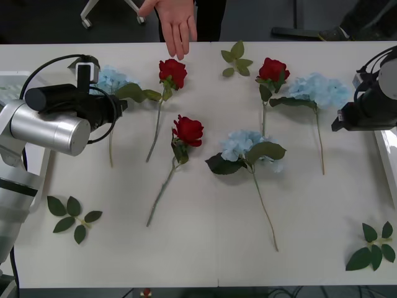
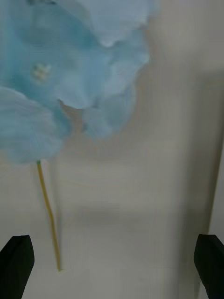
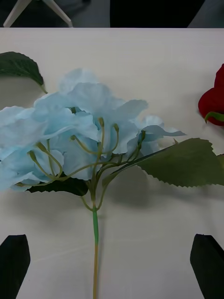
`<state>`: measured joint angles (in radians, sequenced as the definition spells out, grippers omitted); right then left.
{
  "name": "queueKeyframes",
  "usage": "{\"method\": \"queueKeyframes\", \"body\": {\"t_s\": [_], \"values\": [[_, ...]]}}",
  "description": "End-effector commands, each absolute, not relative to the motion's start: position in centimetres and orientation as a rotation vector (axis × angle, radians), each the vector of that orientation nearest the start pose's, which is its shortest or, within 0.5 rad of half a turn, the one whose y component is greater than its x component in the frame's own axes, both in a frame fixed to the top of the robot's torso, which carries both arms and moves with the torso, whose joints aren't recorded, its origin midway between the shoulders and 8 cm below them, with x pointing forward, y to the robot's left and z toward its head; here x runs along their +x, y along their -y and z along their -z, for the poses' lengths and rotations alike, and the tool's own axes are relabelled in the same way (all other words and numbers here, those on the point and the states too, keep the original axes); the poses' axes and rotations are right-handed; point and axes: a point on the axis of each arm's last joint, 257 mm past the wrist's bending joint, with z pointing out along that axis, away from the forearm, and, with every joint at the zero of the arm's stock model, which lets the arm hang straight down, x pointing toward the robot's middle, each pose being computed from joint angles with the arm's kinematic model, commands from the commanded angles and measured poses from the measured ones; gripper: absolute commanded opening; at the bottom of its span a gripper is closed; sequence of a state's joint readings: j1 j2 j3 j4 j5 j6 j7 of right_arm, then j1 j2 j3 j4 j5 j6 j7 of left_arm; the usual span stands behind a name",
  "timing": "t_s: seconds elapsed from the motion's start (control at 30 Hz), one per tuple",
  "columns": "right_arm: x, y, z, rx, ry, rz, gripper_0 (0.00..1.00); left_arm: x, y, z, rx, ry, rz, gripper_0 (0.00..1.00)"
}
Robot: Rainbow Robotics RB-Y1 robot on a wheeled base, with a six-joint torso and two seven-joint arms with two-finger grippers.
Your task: Place the red flowers into the right box and the blue flowers into the left box. If a person shows an open palm, hand one flower to the person first, then continue sorting.
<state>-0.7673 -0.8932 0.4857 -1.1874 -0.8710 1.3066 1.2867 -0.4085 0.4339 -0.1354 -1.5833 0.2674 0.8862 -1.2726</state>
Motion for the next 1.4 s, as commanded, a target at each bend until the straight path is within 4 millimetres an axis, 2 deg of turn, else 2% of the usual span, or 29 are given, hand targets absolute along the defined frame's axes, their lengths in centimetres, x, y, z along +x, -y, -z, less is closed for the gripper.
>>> {"method": "queueKeyframes", "body": {"t_s": [0.03, 0.1, 0.27, 0.47, 0.9, 1.4], "values": [[55.8, 37.1, 23.6, 0.082, -2.697, 0.086, 1.0, 60.6, -25.8, 19.9, 0.028, -2.077, 0.056, 1.0], [56.2, 36.1, 24.2, 0.081, -2.694, 0.074, 1.0, 60.6, -25.8, 19.9, 0.025, -2.078, 0.057, 1.0], [57.9, 35.1, 25.1, 0.093, -2.673, 0.06, 1.0, 60.6, -25.8, 19.9, 0.027, -2.079, 0.057, 1.0], [59.6, 35.1, 25.4, 0.139, -2.655, 0.066, 1.0, 60.6, -25.7, 19.9, 0.027, -2.078, 0.059, 1.0], [60.1, 34.7, 26.8, 0.155, -2.657, 0.08, 1.0, 60.6, -25.6, 19.8, 0.021, -2.079, 0.069, 1.0], [60.8, 33.3, 28.8, 0.151, -2.639, 0.071, 1.0, 60.6, -25.6, 19.8, 0.019, -2.077, 0.072, 1.0]]}}
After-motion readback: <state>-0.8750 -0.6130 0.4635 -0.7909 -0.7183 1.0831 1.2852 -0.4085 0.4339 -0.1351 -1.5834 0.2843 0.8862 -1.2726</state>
